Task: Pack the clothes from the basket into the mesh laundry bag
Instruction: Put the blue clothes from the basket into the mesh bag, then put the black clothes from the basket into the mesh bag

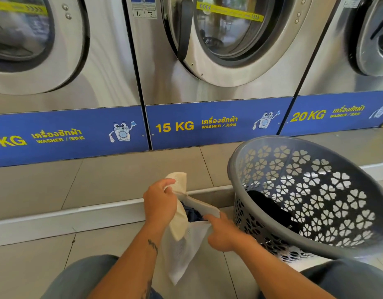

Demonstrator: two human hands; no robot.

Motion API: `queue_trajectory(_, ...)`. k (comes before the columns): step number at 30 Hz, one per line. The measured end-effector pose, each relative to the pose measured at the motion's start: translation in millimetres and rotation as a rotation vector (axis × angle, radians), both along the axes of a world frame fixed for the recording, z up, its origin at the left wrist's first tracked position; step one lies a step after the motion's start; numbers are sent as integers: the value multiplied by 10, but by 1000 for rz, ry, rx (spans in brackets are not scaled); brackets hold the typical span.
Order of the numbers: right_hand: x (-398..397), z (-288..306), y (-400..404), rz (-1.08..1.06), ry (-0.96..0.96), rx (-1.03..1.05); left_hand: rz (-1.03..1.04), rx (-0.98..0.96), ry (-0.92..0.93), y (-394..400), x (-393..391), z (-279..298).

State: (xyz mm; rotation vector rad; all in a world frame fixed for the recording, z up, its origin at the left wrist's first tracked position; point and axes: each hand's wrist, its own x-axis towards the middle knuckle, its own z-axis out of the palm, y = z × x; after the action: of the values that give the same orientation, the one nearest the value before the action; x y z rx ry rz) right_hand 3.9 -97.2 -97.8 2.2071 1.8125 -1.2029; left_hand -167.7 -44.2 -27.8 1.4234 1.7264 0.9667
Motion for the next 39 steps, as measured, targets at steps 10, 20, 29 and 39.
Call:
queue_trajectory(10, 64, -184, 34, -229, -64, 301, -160, -244, 96, -28, 17, 14)
queue_trajectory(20, 160, 871, 148, -11, 105, 529, -229, -151, 27, 32, 282, -15)
queue_trajectory(29, 1680, 948, 337, -165, -140, 223, -386, -149, 248, 86, 496, -137)
queue_trajectory(39, 1662, -86, 851, 263, -563, -239, -378, -127, 319, 255, 780, -168)
